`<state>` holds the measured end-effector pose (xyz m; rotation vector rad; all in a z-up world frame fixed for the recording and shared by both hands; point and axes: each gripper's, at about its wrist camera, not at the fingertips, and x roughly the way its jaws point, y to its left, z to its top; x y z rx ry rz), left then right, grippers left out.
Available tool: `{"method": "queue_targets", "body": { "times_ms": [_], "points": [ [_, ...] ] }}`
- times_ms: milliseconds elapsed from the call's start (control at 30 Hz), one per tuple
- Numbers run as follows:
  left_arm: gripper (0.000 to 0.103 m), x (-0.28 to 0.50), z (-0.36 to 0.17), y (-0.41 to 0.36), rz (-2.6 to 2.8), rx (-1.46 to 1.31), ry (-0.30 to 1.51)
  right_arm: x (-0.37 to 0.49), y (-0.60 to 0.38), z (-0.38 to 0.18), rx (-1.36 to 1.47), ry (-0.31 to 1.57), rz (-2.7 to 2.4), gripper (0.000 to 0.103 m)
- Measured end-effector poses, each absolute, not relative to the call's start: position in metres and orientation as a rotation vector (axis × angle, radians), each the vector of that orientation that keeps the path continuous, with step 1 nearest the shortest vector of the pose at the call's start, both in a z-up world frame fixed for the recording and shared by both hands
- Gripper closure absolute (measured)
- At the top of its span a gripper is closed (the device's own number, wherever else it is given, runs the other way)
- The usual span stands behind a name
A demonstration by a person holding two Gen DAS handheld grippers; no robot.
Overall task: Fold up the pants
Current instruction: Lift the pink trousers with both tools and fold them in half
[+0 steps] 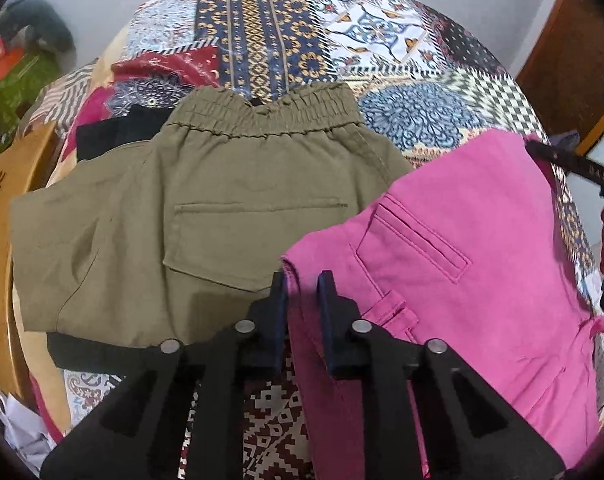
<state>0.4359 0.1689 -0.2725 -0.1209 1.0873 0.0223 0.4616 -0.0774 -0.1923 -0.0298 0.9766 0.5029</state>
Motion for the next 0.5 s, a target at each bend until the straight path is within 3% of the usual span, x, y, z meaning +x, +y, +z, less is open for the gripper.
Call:
{"method": "queue_targets", "body": {
  "times_ms": [67,500],
  "points": [
    [0.095,0.433,-0.267,0.171,0.044,-0.127,1.070,0.457,-0.075,-0.186,-0.080,0.951,0.495,0.099],
    [0.096,0.405,-0.148,0.159,0.078,-0.060,0.819,0.413,-0.083,-0.053,-0.120,0.663,0.507,0.100]
  ]
}}
